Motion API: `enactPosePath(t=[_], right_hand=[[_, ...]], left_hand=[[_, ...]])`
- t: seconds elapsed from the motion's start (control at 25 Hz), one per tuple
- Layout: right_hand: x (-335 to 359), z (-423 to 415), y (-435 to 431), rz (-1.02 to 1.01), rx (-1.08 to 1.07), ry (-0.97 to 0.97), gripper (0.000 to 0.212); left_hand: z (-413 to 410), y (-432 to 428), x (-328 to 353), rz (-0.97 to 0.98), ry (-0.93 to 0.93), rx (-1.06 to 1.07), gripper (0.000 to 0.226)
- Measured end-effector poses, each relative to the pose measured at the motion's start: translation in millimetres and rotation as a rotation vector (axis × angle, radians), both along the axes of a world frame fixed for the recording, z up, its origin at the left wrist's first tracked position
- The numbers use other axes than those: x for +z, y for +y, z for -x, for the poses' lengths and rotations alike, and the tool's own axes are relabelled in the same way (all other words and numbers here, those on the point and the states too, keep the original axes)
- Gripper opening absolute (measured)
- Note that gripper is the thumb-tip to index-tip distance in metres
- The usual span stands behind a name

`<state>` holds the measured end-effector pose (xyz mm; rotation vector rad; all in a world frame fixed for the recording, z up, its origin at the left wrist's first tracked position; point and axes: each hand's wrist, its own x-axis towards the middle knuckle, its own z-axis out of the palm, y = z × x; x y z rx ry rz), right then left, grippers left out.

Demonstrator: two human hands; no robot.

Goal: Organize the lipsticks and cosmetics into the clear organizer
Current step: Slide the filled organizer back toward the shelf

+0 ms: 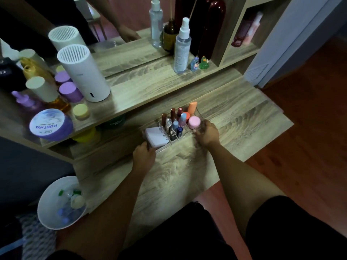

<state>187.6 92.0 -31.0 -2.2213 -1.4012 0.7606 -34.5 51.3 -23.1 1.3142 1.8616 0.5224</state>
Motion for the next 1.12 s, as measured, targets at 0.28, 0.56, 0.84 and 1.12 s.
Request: enactPosePath(t=[0.28, 0.56, 0.84, 1.12], right_hand=[[6.6, -36.5, 18.2, 0.043, -0.030, -0.014, 0.058], [9.3, -79.3, 34.3, 0.015, -0.074, 0.003, 0.049], [11.9, -134.8, 60.6, 0.052, -0.076, -0.046, 0.050], [14.1, -176.6, 88.7, 0.049, -0.046, -0.079, 0.043]], left_hand=[[-32.4, 24.0, -2.5, -0.011, 0.013, -0.064, 0.023], [-75.6, 47.8, -4.7, -0.034, 0.010, -0.086, 0.021], [-129.7, 74.9, -4.8, -0.047, 0.000, -0.149, 0.022], [-170.6, 98.9, -7.1, -0.003, -0.094, -0.103, 0.019]])
